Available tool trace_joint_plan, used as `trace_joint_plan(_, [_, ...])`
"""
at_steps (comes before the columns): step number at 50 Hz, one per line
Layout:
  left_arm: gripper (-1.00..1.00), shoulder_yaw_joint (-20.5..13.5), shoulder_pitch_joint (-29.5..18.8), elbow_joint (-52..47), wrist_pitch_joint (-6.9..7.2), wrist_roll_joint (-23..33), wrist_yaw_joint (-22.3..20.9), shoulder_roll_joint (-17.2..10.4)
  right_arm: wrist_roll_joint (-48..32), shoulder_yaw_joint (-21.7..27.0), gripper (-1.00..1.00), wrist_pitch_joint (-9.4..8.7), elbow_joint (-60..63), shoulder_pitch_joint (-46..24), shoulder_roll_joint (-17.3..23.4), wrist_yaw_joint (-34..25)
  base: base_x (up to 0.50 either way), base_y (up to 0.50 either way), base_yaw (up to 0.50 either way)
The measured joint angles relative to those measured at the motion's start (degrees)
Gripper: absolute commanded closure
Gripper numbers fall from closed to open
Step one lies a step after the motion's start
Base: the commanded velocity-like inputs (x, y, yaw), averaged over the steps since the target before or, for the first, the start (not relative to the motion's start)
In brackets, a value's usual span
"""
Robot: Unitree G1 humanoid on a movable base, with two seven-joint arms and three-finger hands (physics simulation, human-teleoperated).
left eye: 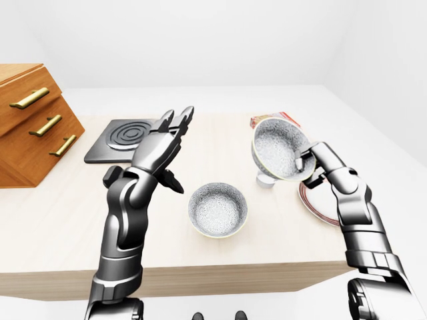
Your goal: Pick the akita bowl from table center and place it on the plate.
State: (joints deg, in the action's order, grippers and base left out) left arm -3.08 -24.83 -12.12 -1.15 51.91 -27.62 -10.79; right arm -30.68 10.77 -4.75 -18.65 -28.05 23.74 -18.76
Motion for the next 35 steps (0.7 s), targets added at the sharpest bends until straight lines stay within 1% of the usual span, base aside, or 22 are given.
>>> trace_joint_plan(12, [-1.00, -0.96, -1.82, 9.43, -3.79, -2.74, 4.57, -2.07, -0.69, 3.01, 1.00, 0.51, -0.59, 3.02, 3.85, 0.01, 0.00, 0.00, 0.00])
trace_joint_plan(23, [-1.00, -1.11, -2.39, 13.67, -3.85, -3.87, 6.67, -2.79, -1.47, 4.86, 1.00, 1.22, -2.86, 5.03, 6.40, 0.81, 0.00, 0.00, 0.00])
trace_joint_plan(35, [-1.00, -0.85, -1.56, 13.72, -3.85, -3.88, 7.08, -2.39, -1.62, 5.87, 1.00, 3.48, -8.78, 6.23, 8.90, 3.18, 0.00, 0.00, 0.00])
